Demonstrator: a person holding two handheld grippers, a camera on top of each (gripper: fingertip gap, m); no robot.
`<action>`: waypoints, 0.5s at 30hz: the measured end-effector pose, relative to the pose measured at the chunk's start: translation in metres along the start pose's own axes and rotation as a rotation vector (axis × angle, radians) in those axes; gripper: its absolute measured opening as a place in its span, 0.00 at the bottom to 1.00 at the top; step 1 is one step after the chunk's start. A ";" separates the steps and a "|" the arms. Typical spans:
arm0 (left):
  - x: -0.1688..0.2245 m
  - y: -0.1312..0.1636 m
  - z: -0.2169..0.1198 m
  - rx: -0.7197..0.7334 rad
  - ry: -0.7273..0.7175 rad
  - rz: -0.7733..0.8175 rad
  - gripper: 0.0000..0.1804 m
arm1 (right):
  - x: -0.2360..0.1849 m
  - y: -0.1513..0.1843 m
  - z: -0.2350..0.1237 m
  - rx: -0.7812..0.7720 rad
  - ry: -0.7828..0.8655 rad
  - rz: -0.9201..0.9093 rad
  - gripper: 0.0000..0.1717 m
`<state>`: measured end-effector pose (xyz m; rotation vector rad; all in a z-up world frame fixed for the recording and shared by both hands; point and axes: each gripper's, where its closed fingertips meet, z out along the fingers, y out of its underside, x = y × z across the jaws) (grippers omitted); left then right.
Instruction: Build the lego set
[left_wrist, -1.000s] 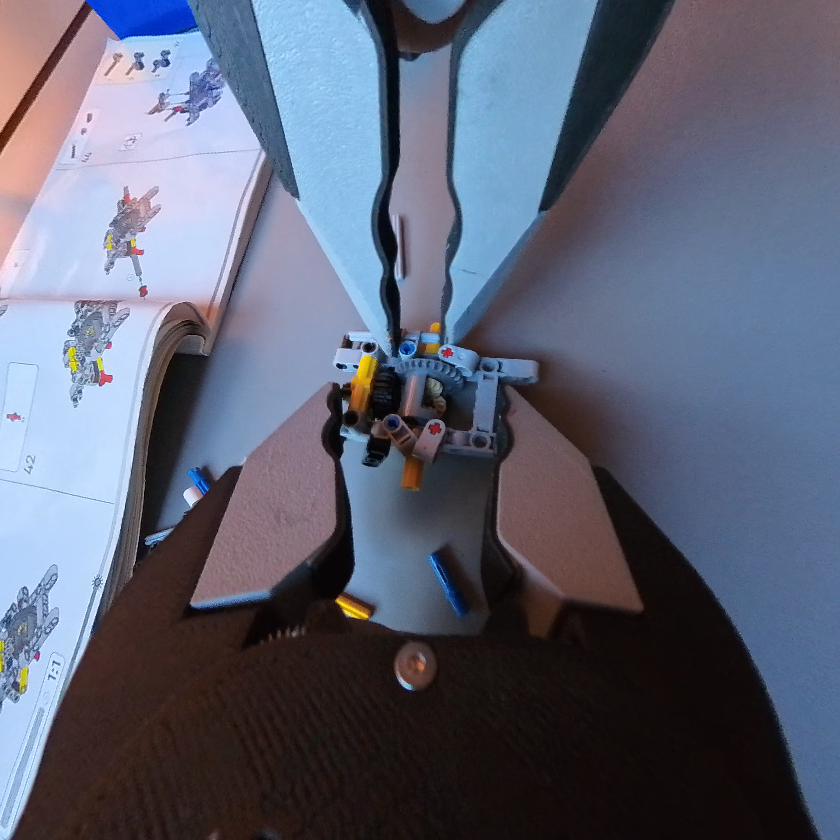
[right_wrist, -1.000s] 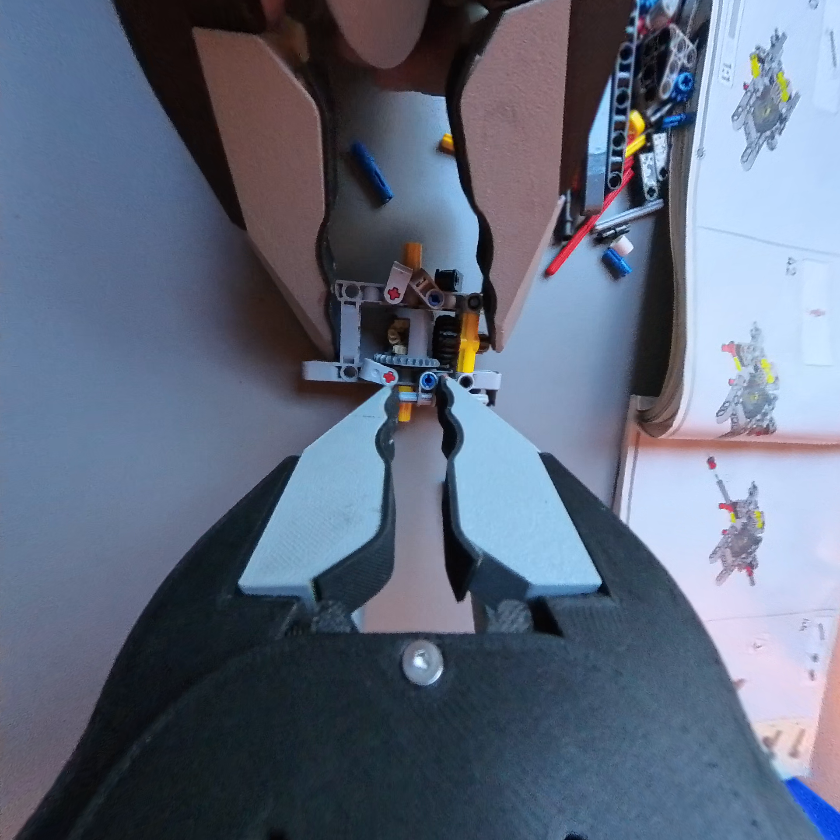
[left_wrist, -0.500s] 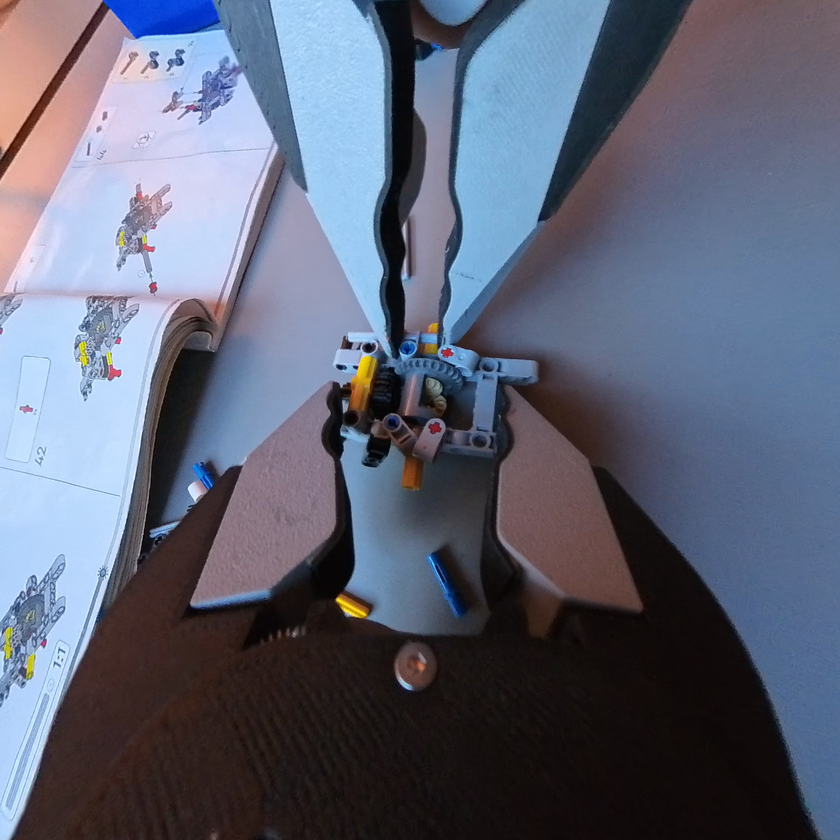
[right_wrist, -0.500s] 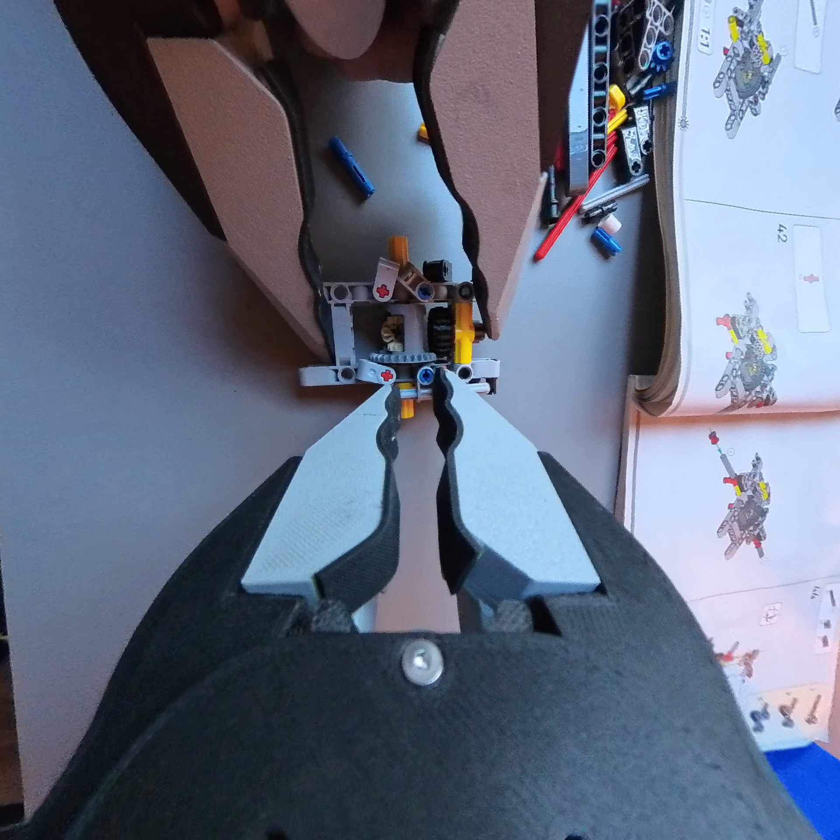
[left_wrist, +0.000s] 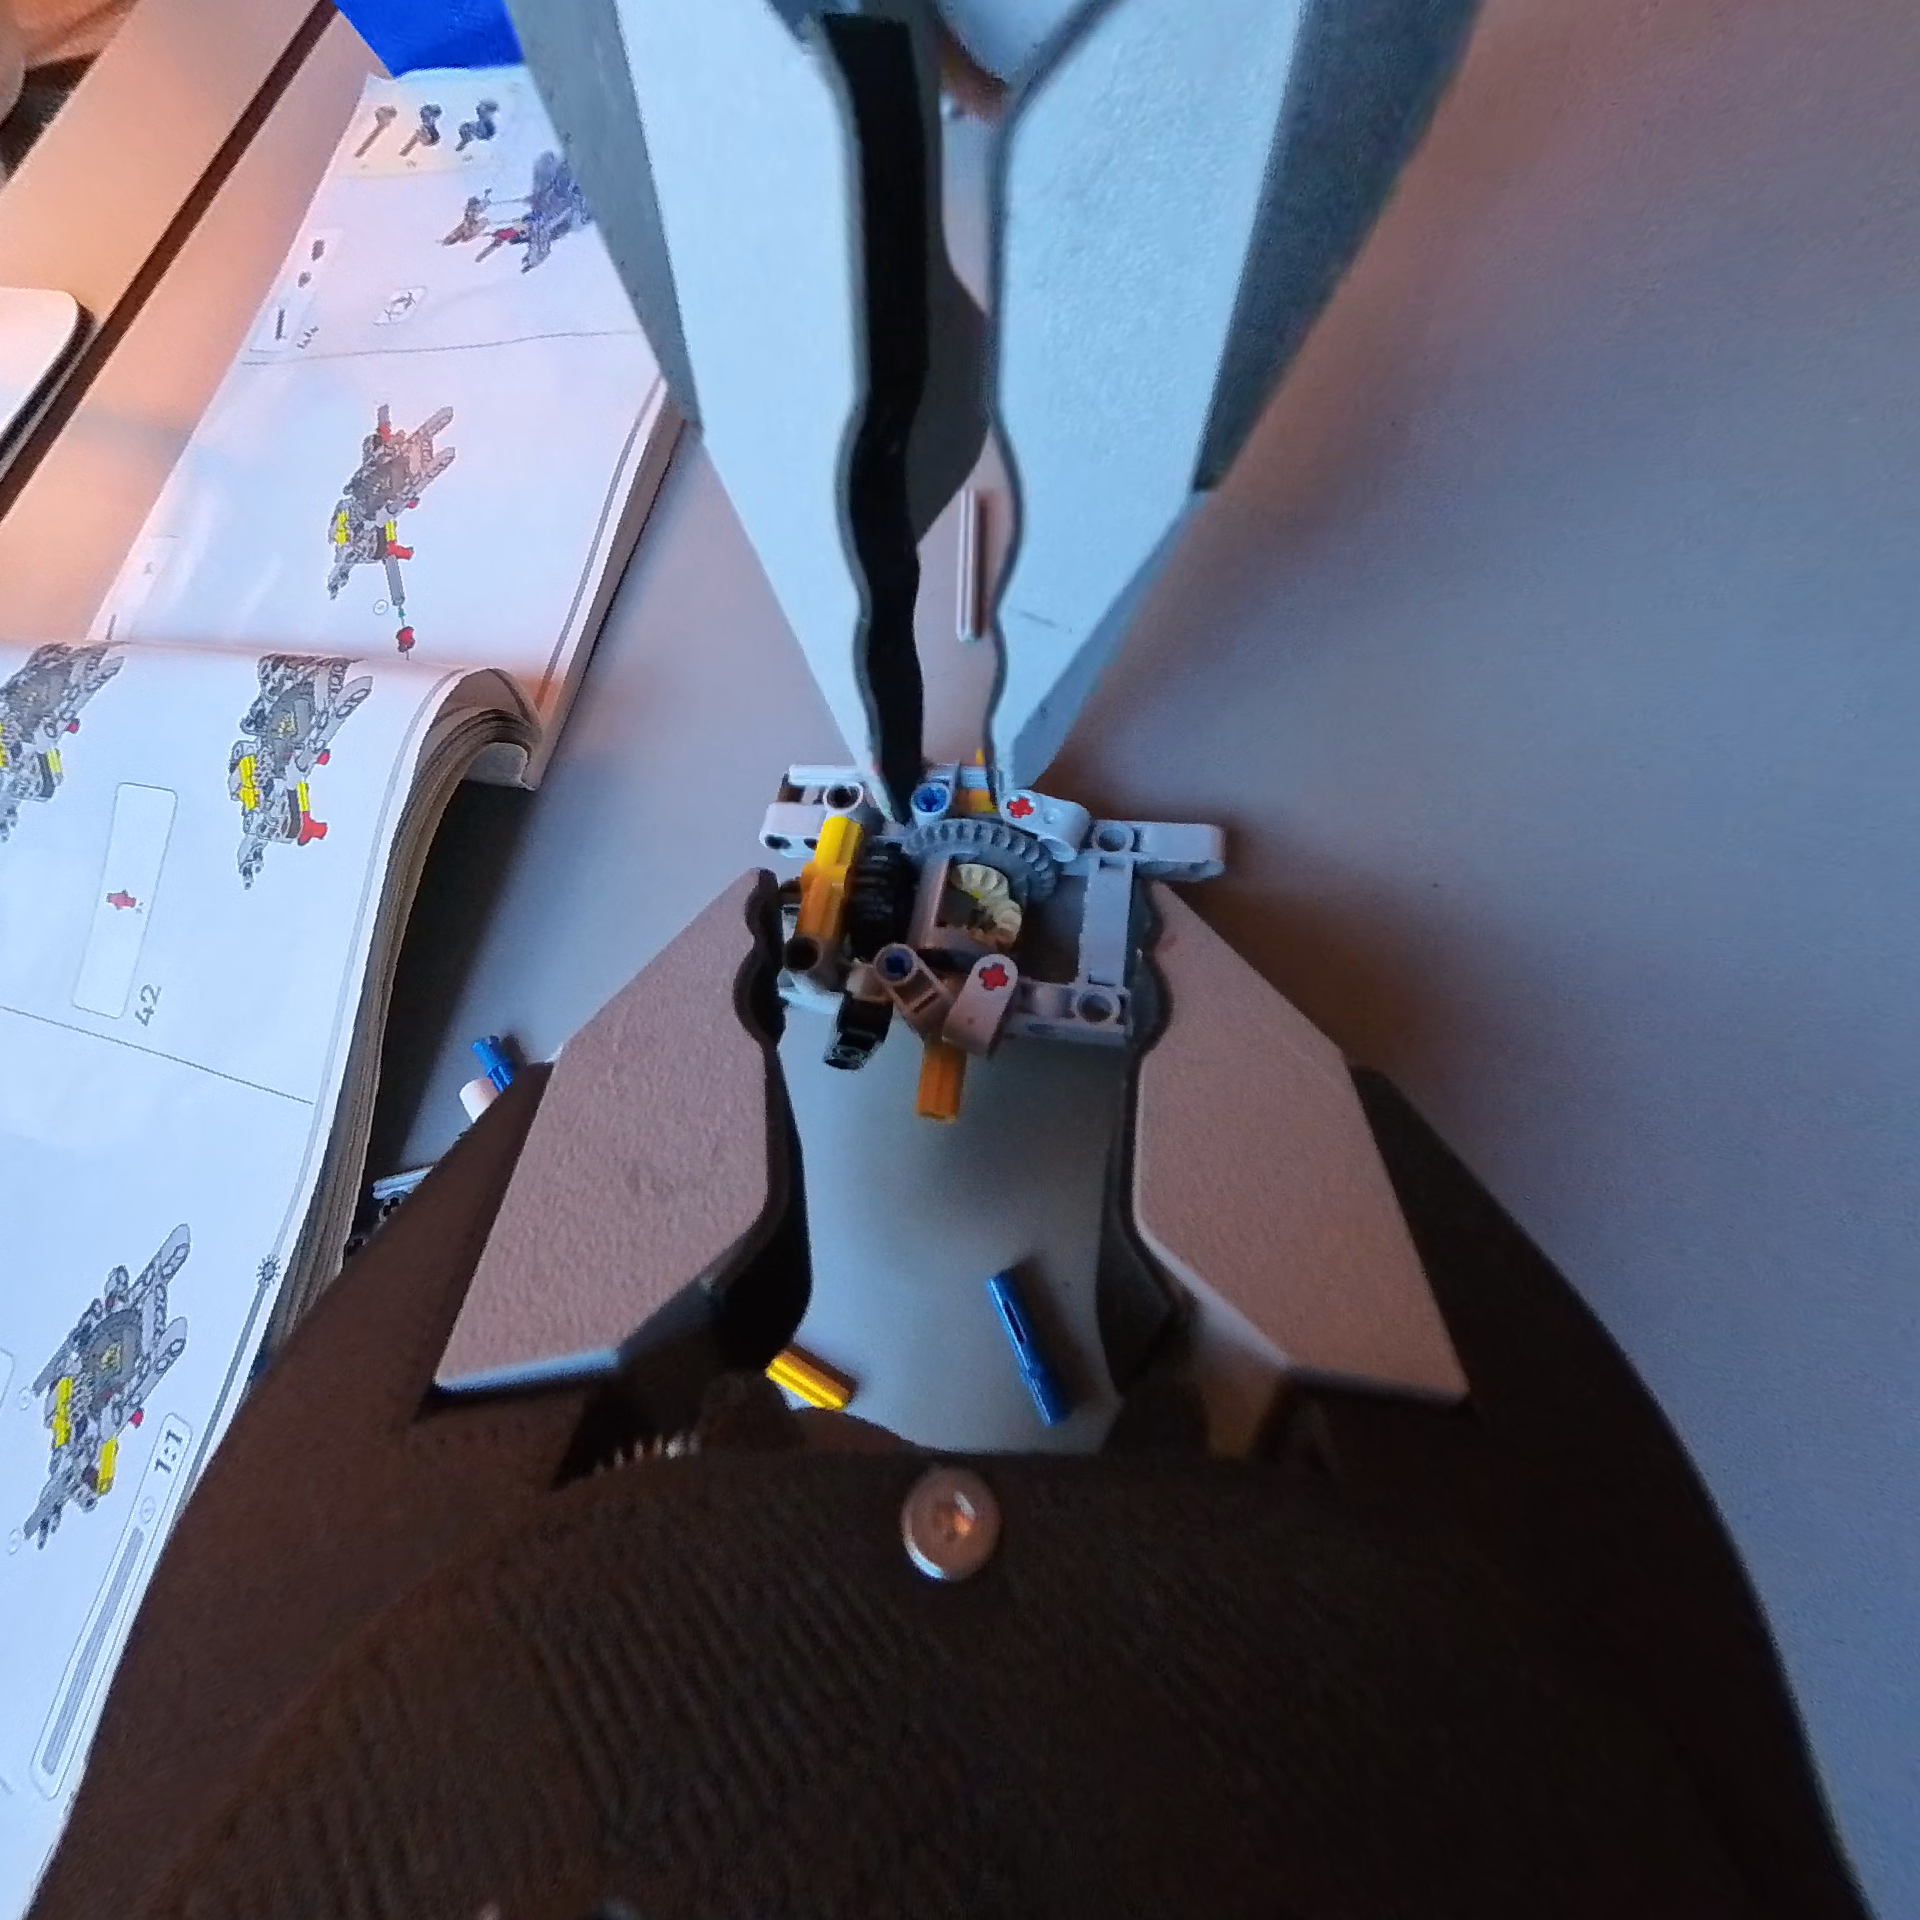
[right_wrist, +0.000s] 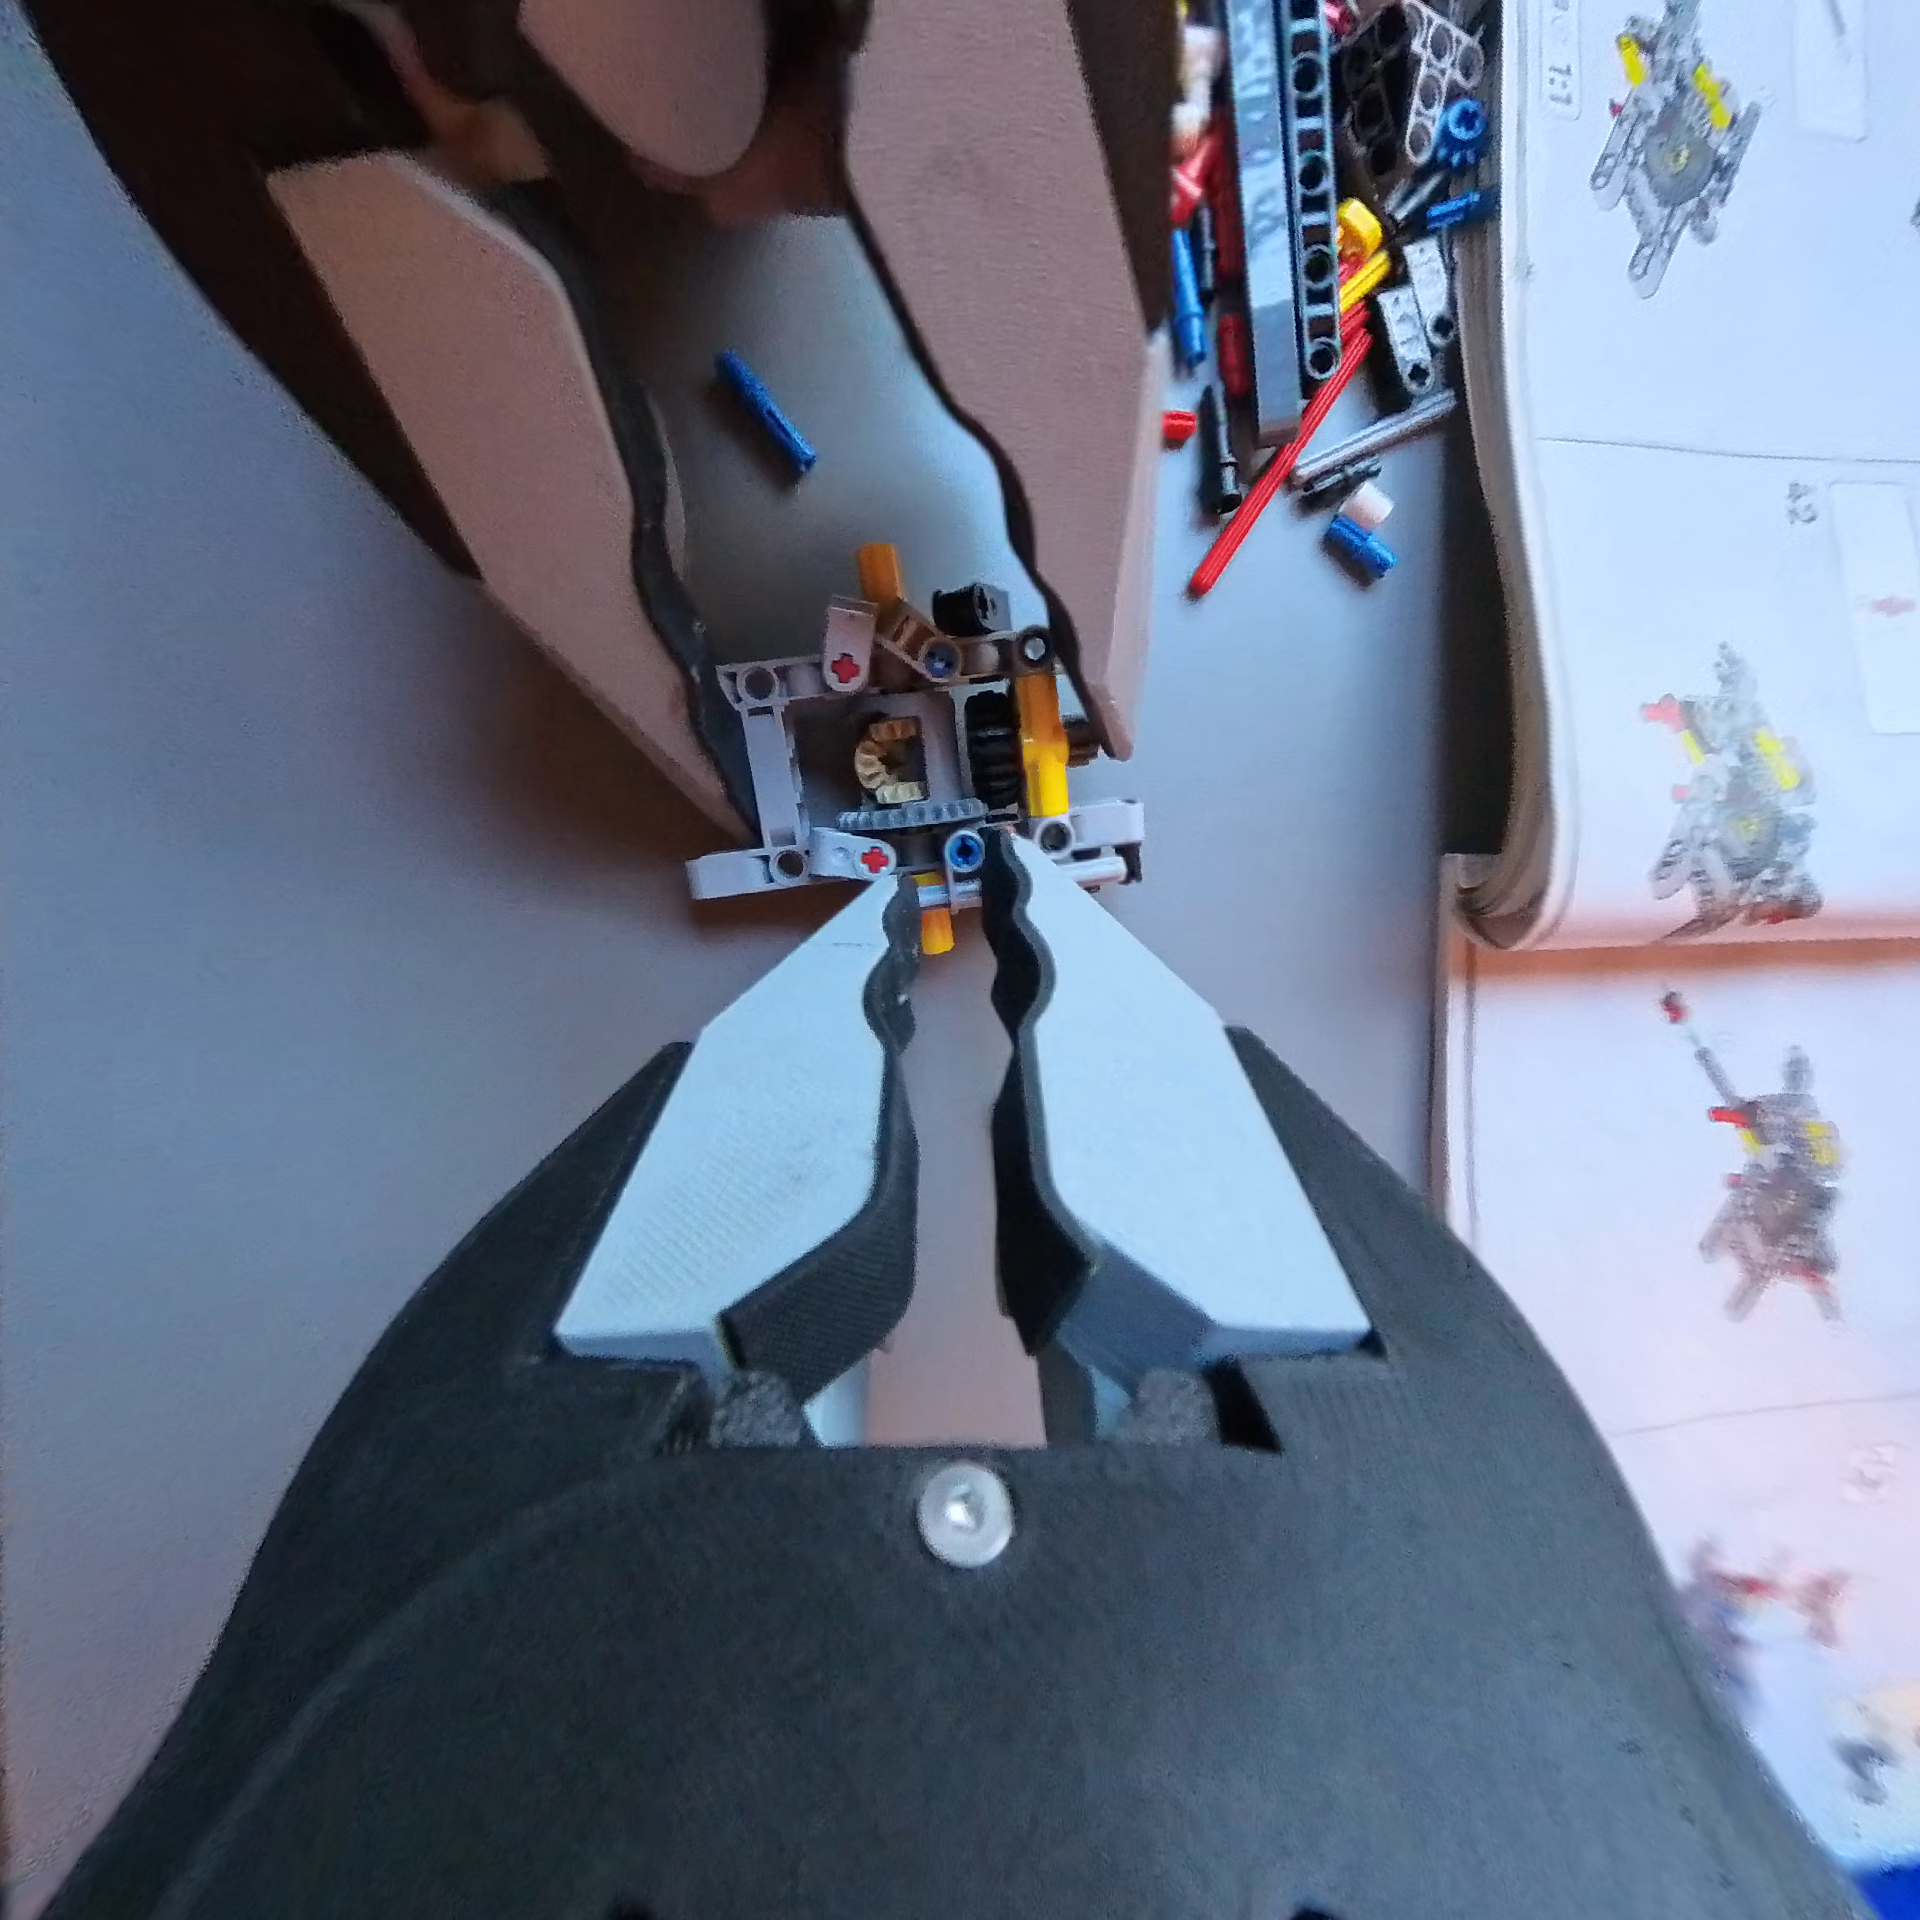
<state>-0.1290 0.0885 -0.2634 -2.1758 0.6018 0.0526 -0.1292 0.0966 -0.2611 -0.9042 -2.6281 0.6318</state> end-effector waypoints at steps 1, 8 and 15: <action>0.000 0.000 0.000 0.003 0.002 -0.002 0.36 | 0.001 0.000 -0.001 -0.029 0.051 -0.059 0.07; -0.007 0.003 0.001 -0.015 -0.015 -0.040 0.36 | 0.005 -0.008 -0.019 0.124 0.290 0.029 0.02; -0.004 0.005 0.001 -0.021 0.044 -0.073 0.36 | -0.003 0.009 -0.031 0.391 0.330 0.330 0.00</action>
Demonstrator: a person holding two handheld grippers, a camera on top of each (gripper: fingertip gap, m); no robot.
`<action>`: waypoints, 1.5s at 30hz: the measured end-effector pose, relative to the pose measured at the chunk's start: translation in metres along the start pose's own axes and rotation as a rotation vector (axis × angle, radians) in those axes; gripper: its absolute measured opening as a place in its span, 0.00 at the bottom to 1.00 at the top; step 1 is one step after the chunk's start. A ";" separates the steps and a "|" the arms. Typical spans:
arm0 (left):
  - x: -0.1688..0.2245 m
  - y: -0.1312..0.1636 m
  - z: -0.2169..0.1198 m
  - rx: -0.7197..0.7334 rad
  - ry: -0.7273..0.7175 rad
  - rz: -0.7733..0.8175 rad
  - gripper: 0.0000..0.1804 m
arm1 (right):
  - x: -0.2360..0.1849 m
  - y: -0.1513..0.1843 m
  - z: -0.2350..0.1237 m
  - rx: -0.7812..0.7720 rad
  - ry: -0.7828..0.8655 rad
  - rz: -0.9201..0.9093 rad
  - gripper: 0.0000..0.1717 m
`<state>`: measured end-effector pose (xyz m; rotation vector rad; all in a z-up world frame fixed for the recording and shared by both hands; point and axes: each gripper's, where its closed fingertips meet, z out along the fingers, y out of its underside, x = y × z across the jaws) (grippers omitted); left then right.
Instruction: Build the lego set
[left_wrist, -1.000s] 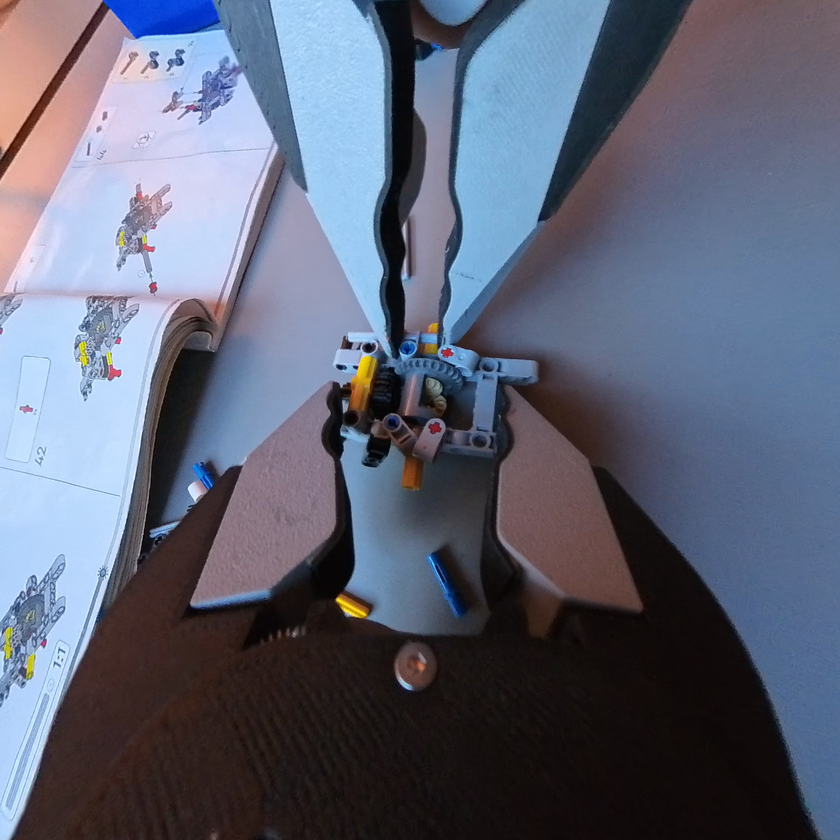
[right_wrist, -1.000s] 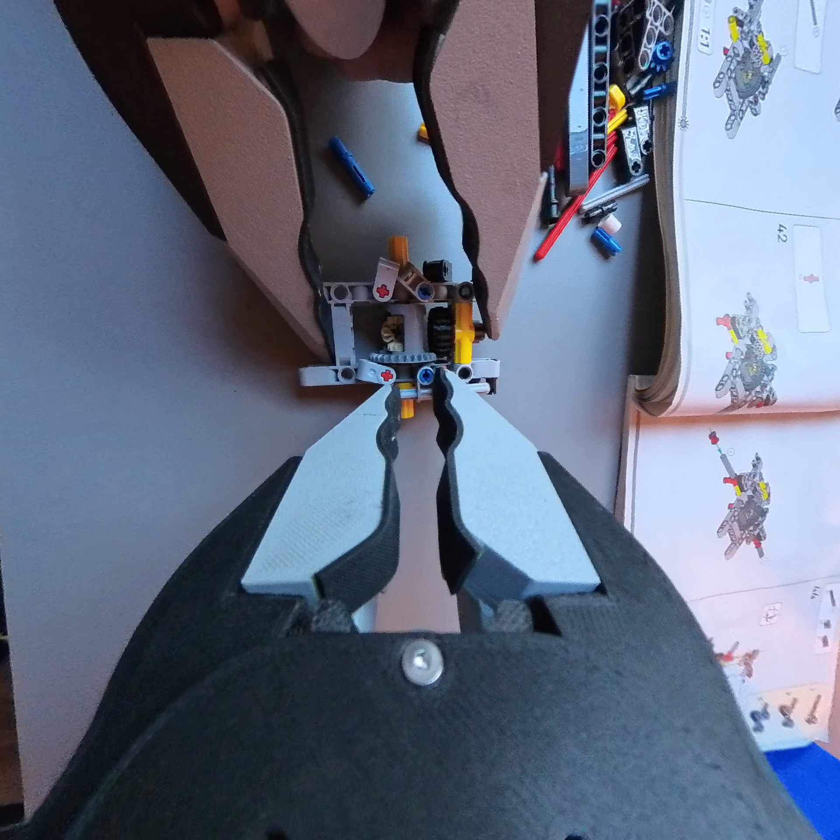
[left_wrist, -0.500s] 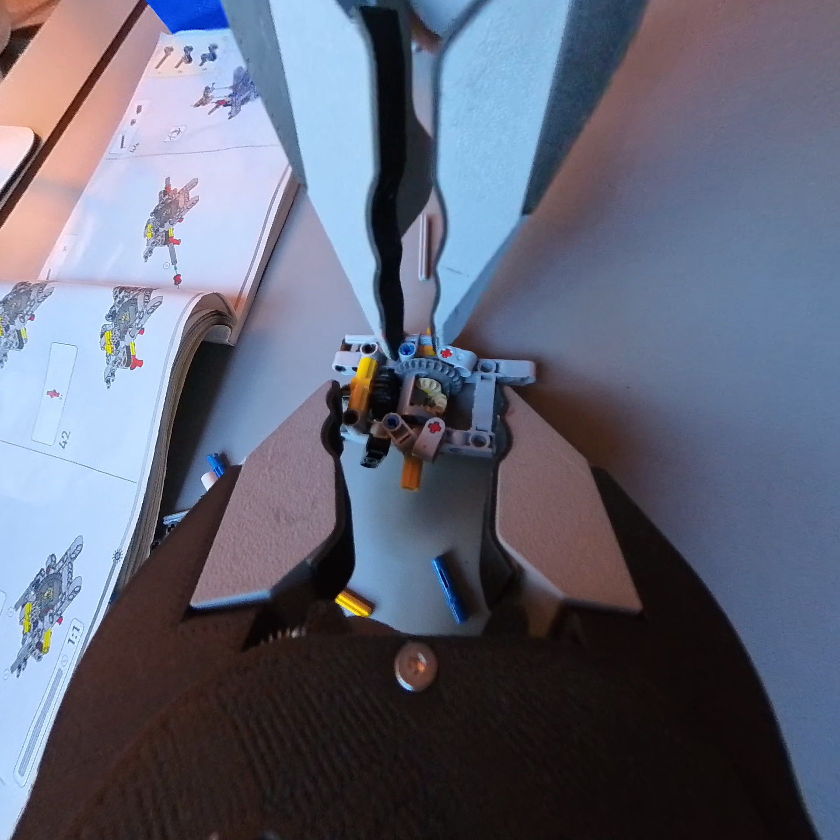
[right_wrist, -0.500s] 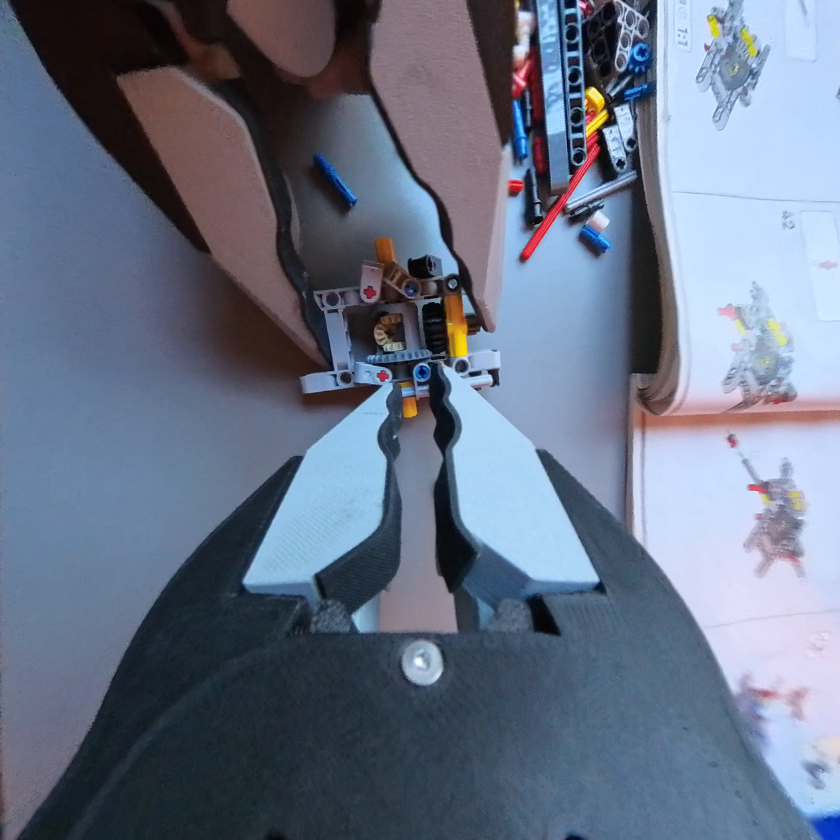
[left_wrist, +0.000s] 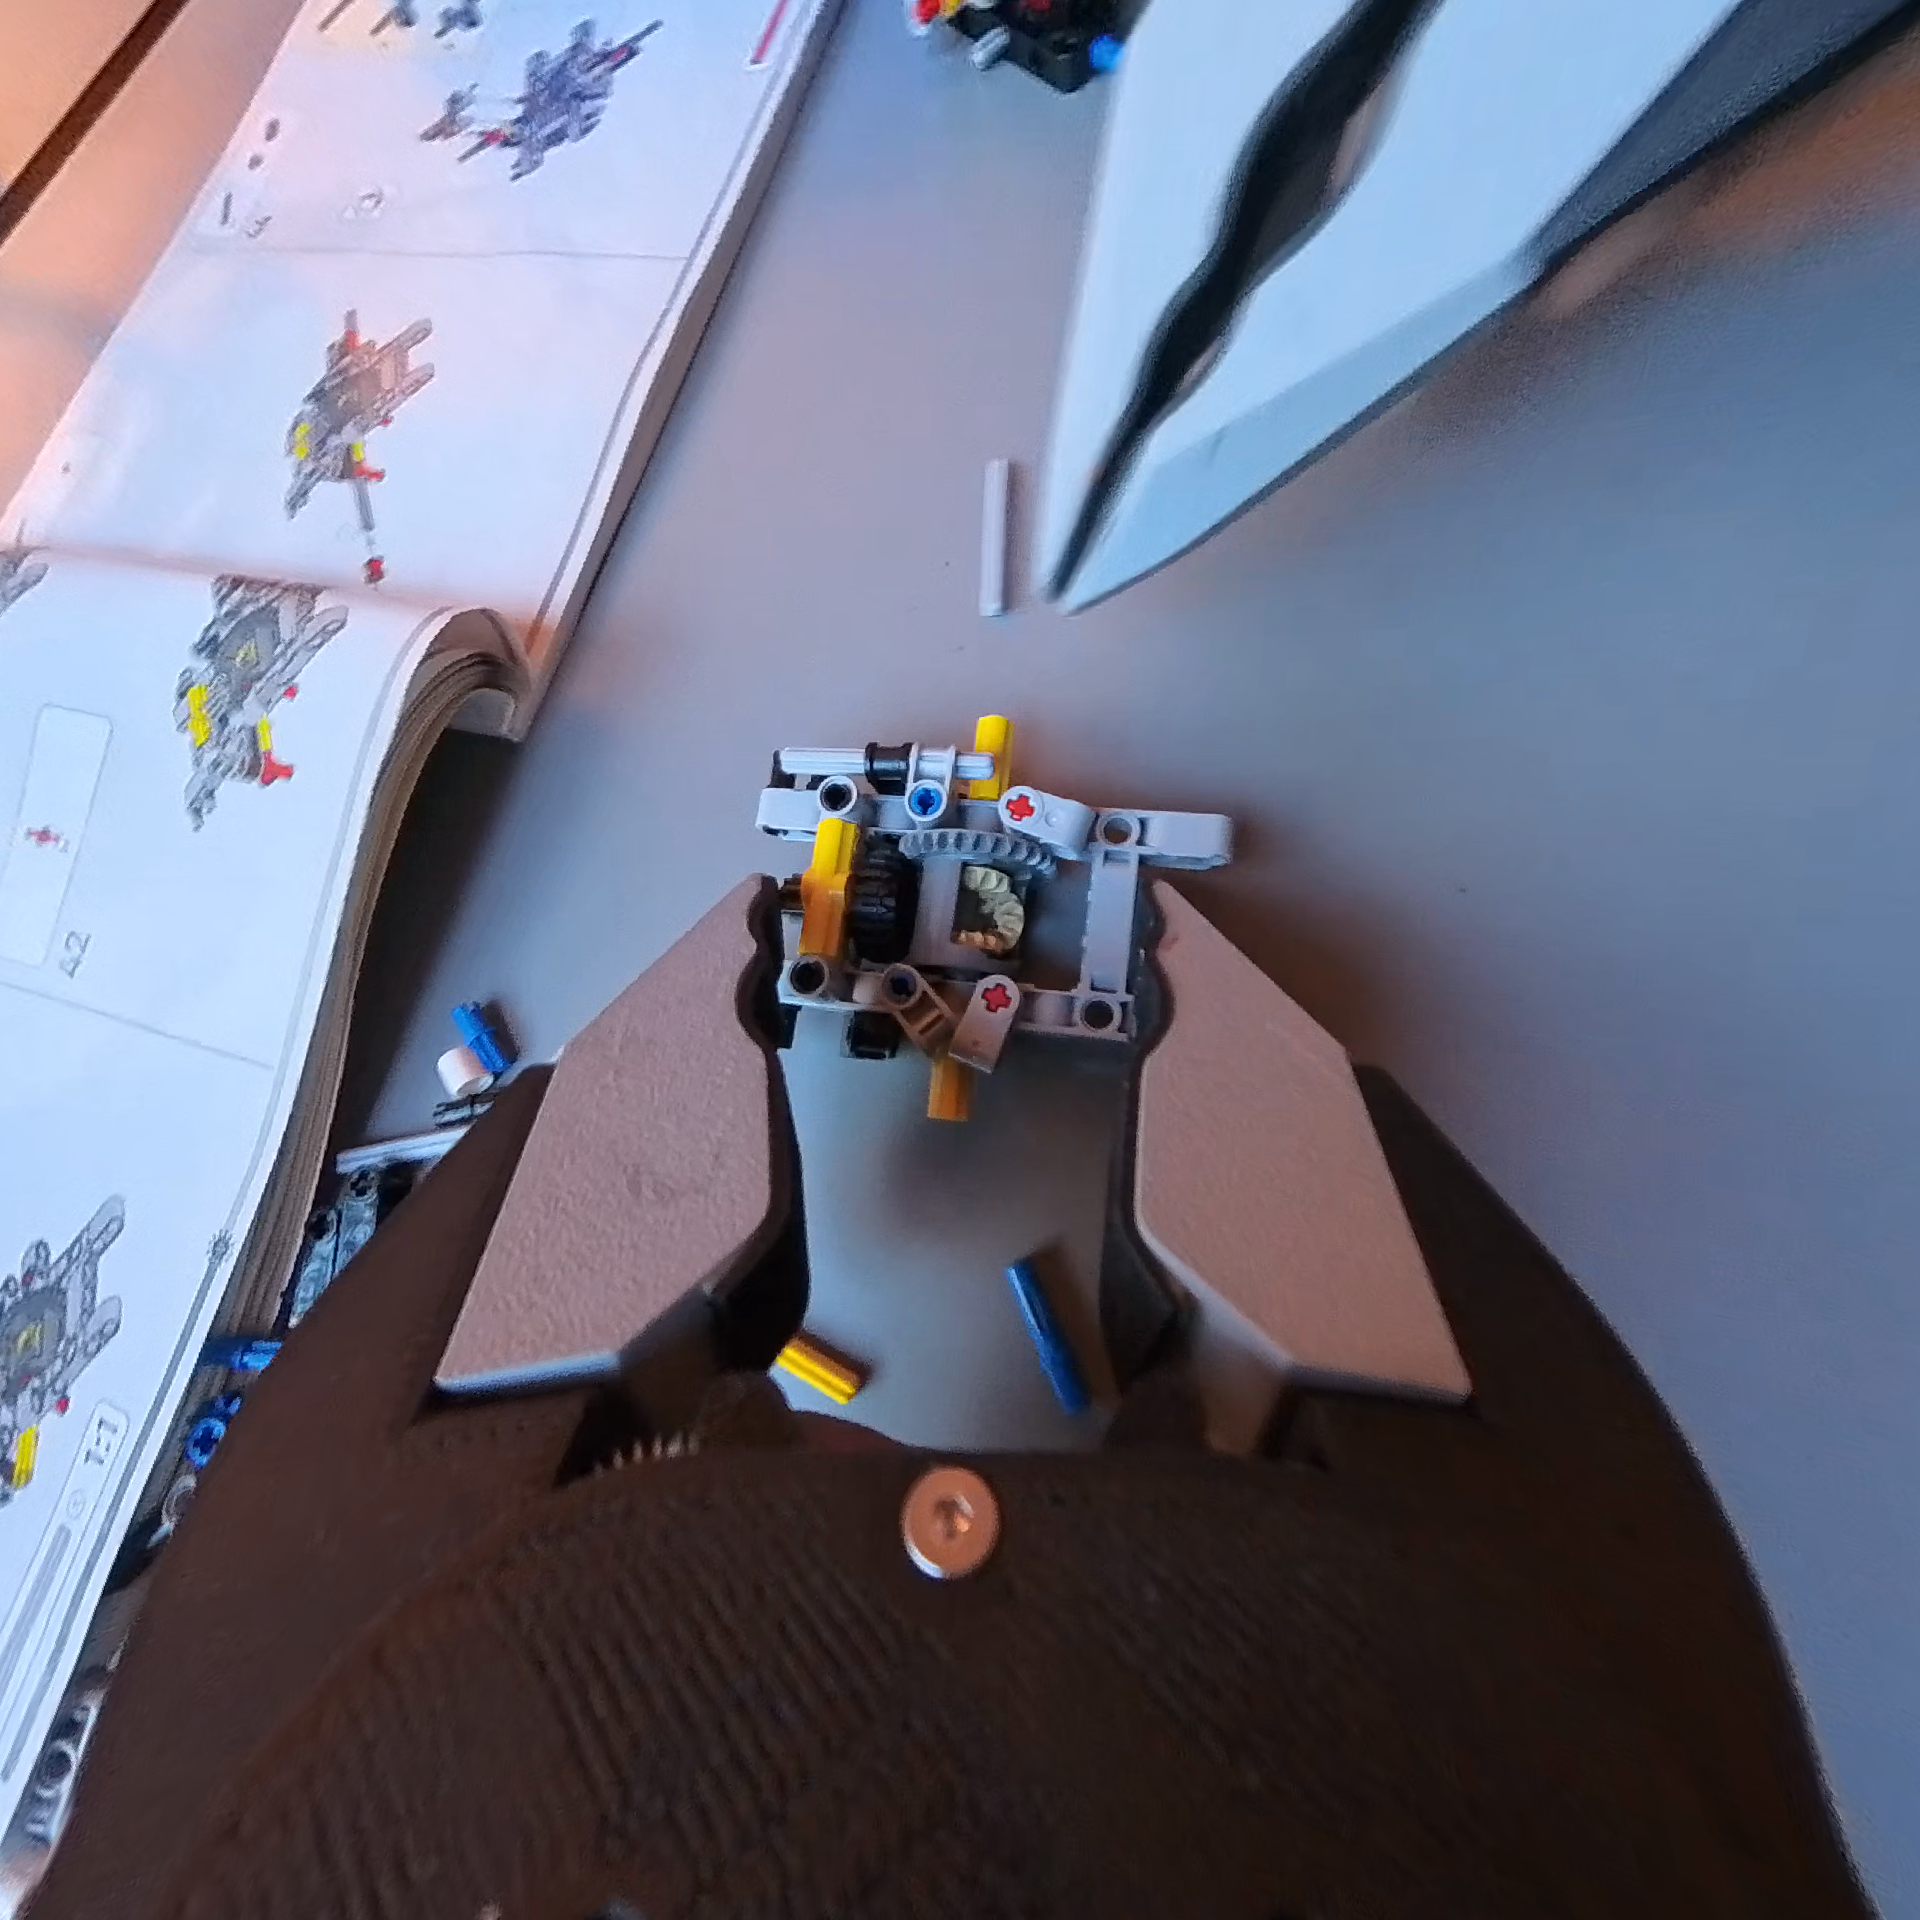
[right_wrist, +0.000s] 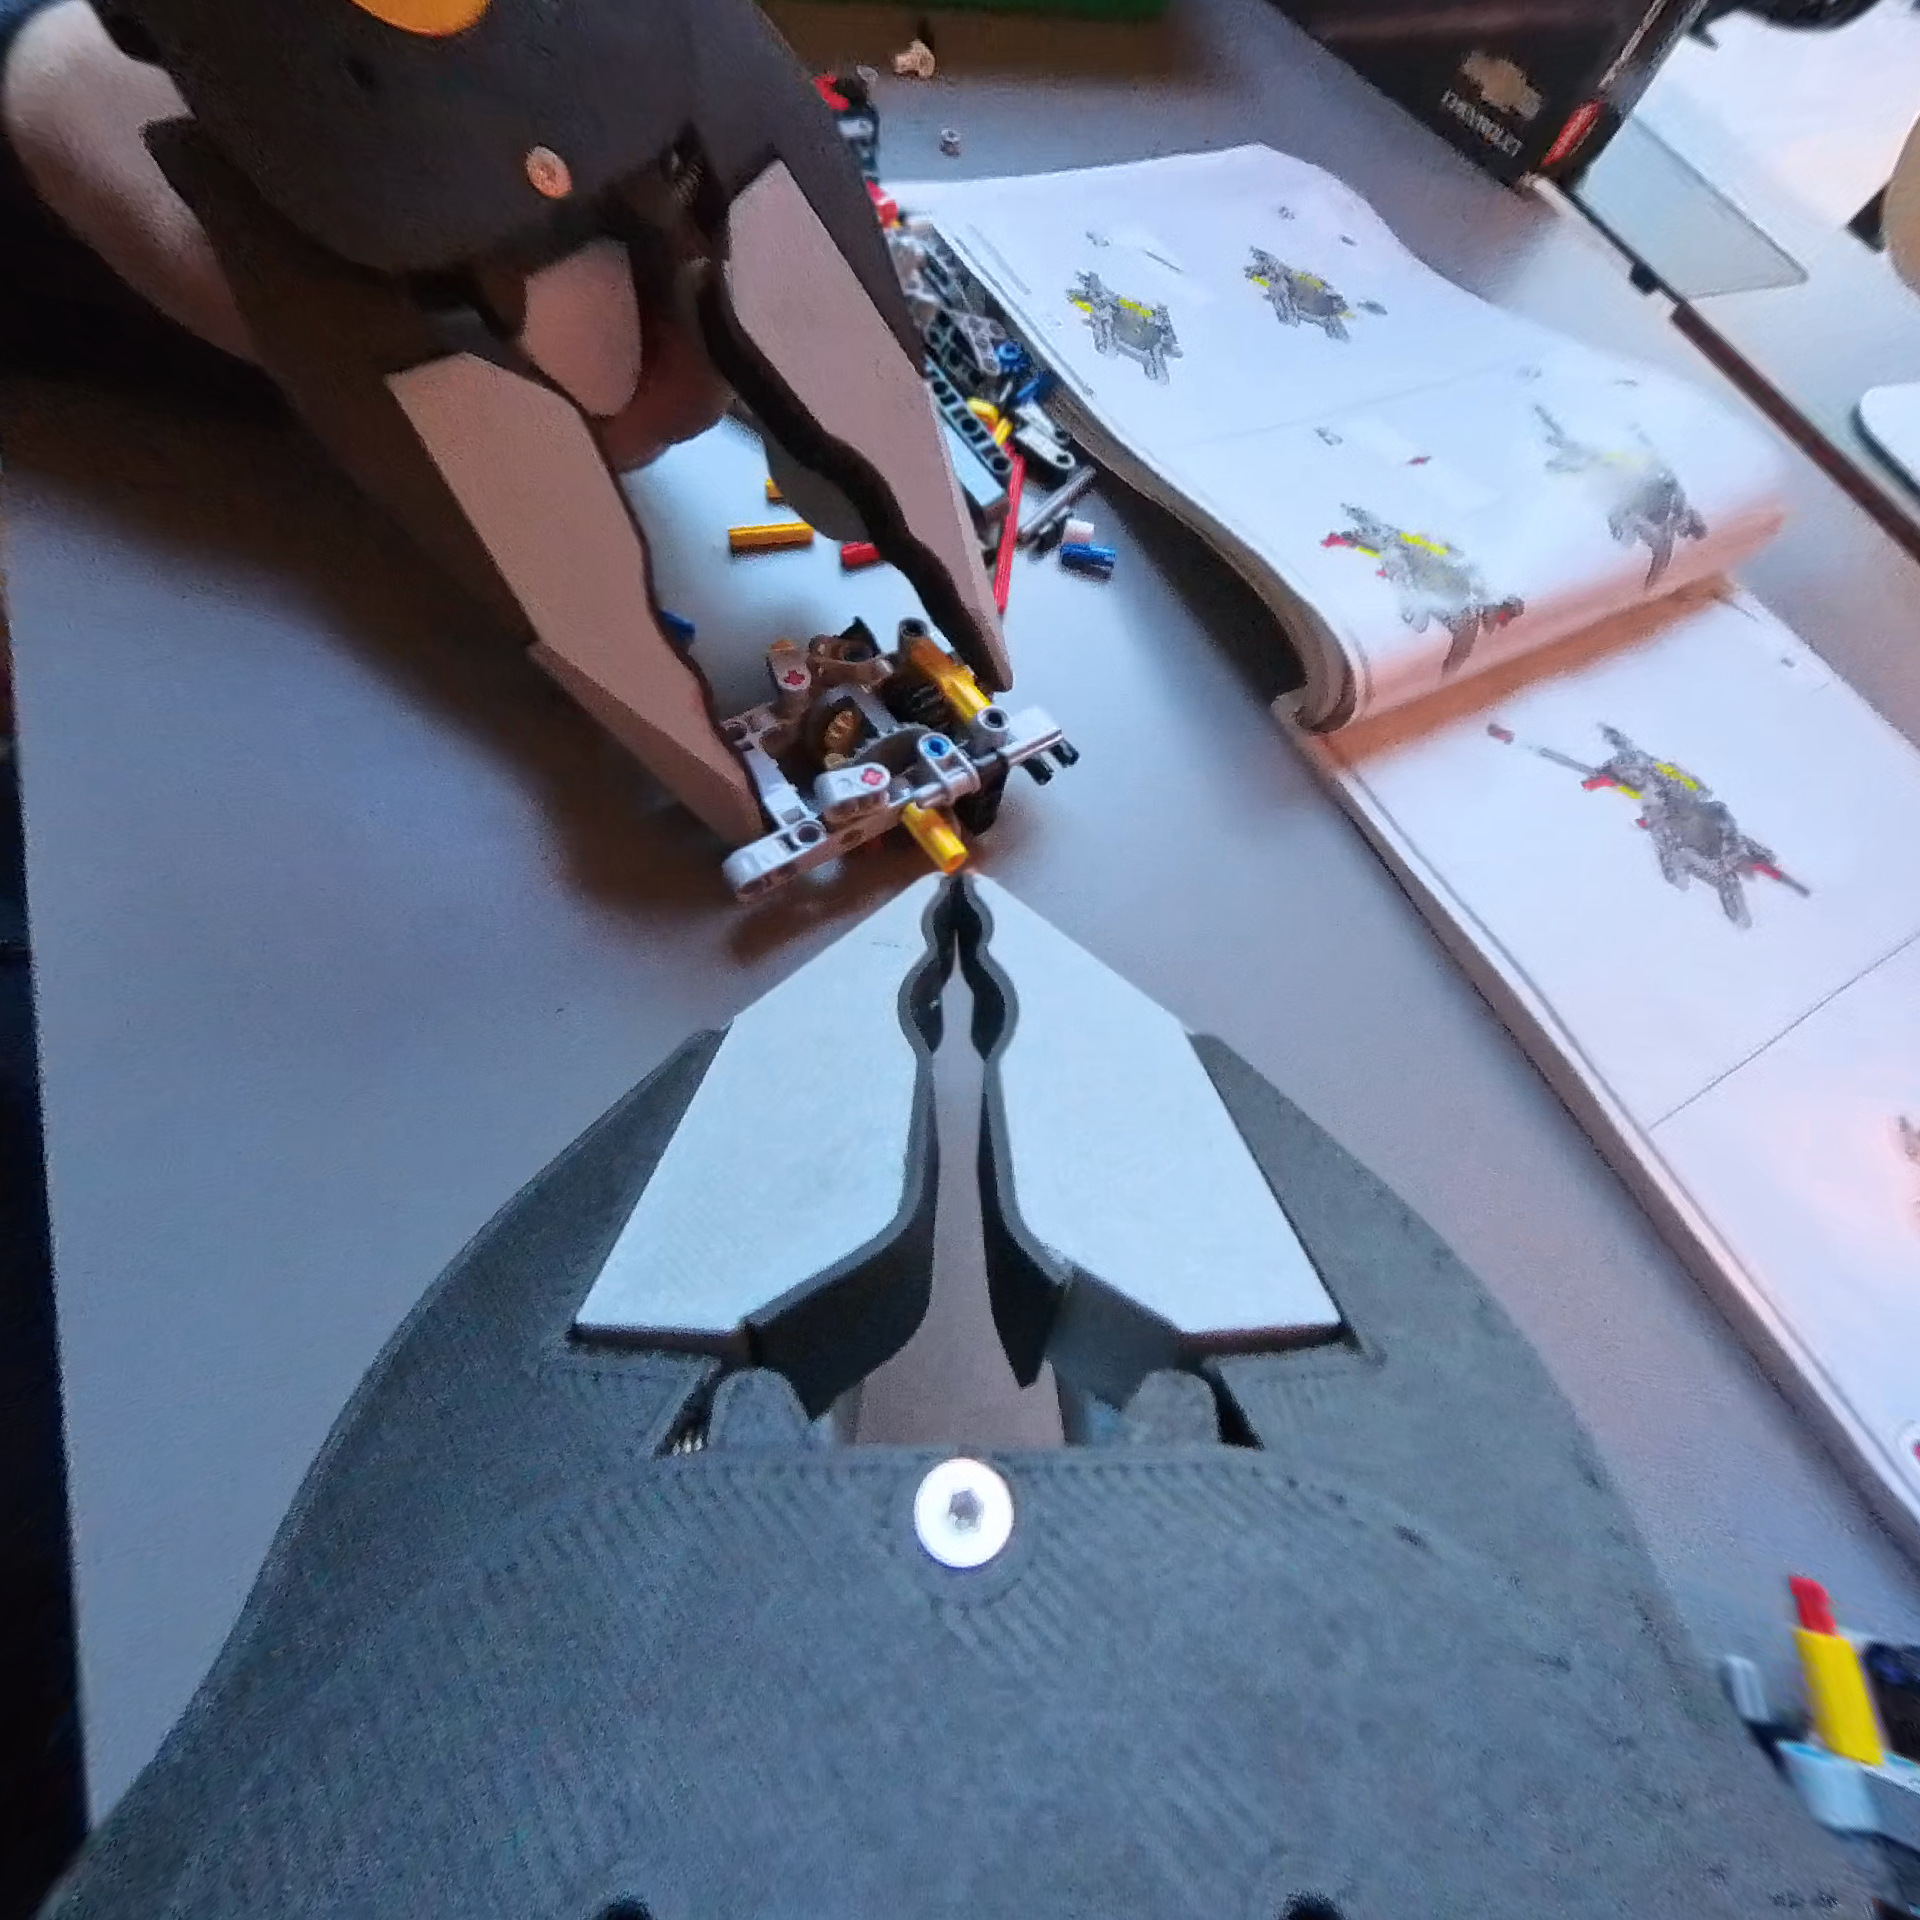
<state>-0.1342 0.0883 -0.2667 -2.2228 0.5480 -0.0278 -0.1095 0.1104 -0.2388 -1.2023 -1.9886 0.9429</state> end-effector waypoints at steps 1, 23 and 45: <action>0.002 0.000 0.000 0.003 0.006 0.009 0.36 | 0.002 0.002 0.003 0.005 0.014 0.004 0.00; 0.009 -0.005 -0.007 0.034 -0.054 0.145 0.43 | 0.001 -0.024 -0.007 0.240 -0.056 -0.097 0.06; -0.077 0.110 -0.236 0.094 -0.419 -0.562 0.36 | 0.035 -0.036 -0.021 0.365 0.128 0.070 0.09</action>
